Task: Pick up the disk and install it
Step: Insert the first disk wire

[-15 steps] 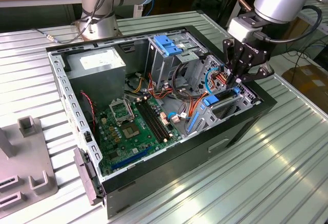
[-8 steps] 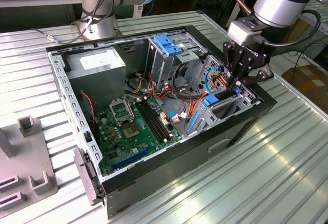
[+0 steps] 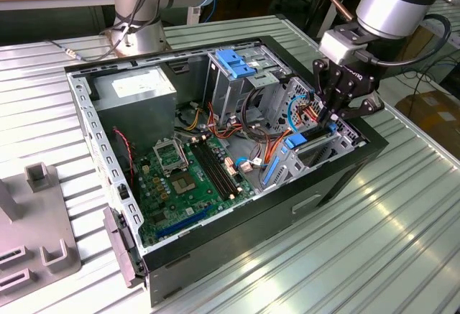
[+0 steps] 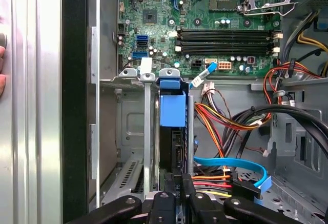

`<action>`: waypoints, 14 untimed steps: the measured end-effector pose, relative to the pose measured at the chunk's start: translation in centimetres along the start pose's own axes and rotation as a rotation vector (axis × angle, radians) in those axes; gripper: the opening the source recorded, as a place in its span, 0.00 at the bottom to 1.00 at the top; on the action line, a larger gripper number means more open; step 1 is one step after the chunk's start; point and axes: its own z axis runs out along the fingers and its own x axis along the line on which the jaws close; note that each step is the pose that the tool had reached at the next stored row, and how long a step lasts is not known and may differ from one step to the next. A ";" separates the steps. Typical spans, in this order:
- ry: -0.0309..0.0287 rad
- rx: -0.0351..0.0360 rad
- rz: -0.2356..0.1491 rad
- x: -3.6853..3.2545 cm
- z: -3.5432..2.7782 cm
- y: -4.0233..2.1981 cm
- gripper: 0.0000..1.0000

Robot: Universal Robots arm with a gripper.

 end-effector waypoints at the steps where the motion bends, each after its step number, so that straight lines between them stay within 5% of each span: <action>1: 0.0001 0.0000 -0.001 0.09 0.00 0.03 0.17; 14: 0.0003 0.0000 -0.001 -0.12 0.59 0.10 0.17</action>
